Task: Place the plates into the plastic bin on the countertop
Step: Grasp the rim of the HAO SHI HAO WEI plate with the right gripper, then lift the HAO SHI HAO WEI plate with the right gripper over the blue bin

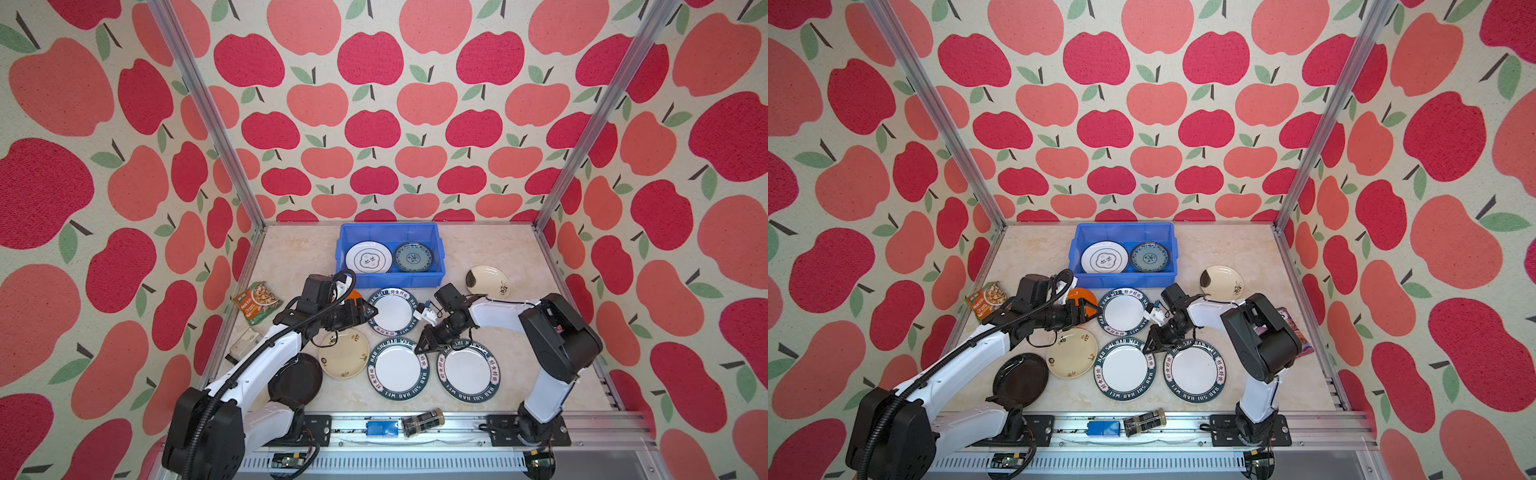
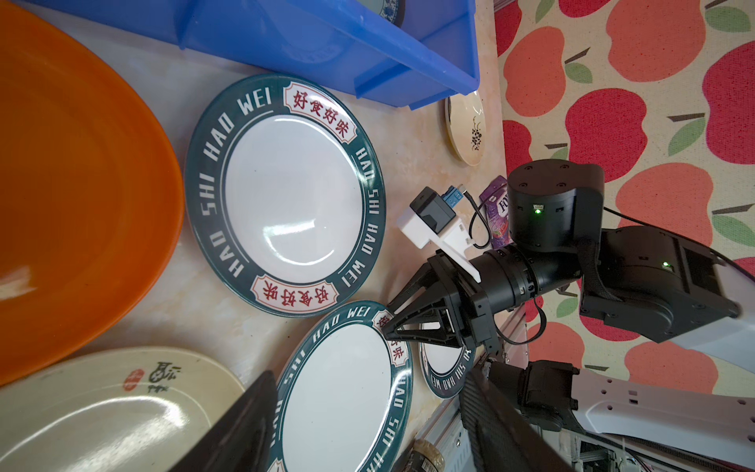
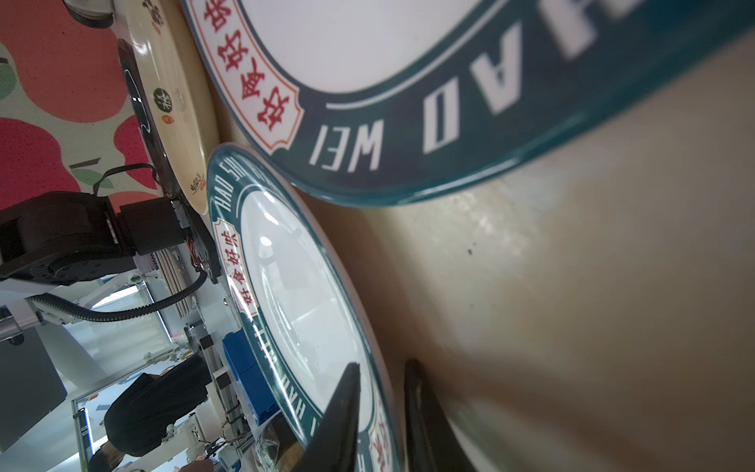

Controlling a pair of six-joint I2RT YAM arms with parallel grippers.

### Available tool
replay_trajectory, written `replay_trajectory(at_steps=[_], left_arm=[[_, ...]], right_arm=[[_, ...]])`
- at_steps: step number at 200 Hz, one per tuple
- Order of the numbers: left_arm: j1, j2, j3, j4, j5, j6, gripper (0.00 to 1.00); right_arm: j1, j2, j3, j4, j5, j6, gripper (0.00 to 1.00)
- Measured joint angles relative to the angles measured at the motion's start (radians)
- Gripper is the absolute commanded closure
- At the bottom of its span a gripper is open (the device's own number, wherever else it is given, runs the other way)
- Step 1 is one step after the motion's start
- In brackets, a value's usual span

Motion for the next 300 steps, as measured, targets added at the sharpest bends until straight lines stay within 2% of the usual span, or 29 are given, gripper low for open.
replay_trajectory(at_steps=[27, 64, 100, 134, 153, 182, 202, 231, 263, 300], left_arm=[[0.01, 0.0, 0.0, 0.002, 0.0, 0.0, 0.26], [0.024, 0.0, 0.0, 0.002, 0.0, 0.0, 0.26], [0.035, 0.001, 0.0, 0.002, 0.0, 0.0, 0.26], [0.051, 0.02, 0.002, 0.005, 0.001, 0.005, 0.26], [0.074, 0.034, 0.01, 0.006, 0.001, 0.014, 0.26], [0.127, 0.023, 0.014, 0.033, -0.028, 0.023, 0.27], [0.156, -0.013, 0.014, 0.08, -0.063, 0.011, 0.27], [0.18, -0.041, 0.014, 0.145, -0.114, 0.0, 0.26], [0.205, -0.005, 0.013, 0.243, -0.133, -0.019, 0.26], [0.208, 0.058, 0.013, 0.313, -0.133, -0.029, 0.26]], right_arm=[[0.002, 0.002, -0.002, 0.003, 0.001, 0.0, 0.86], [0.006, -0.015, -0.01, 0.005, -0.046, -0.001, 1.0], [0.006, -0.095, -0.032, -0.032, -0.029, -0.001, 1.0], [0.006, -0.27, -0.026, -0.205, 0.041, -0.007, 1.0], [0.004, -0.357, 0.044, -0.337, 0.056, -0.011, 1.0], [-0.034, -0.381, 0.304, -0.476, 0.102, 0.001, 1.0], [-0.086, -0.338, 0.523, -0.497, 0.162, 0.052, 1.0], [-0.124, -0.211, 0.747, -0.436, 0.225, 0.138, 1.0], [-0.144, 0.037, 0.936, -0.307, 0.243, 0.227, 1.0], [-0.16, 0.307, 1.082, -0.196, 0.237, 0.325, 1.0]])
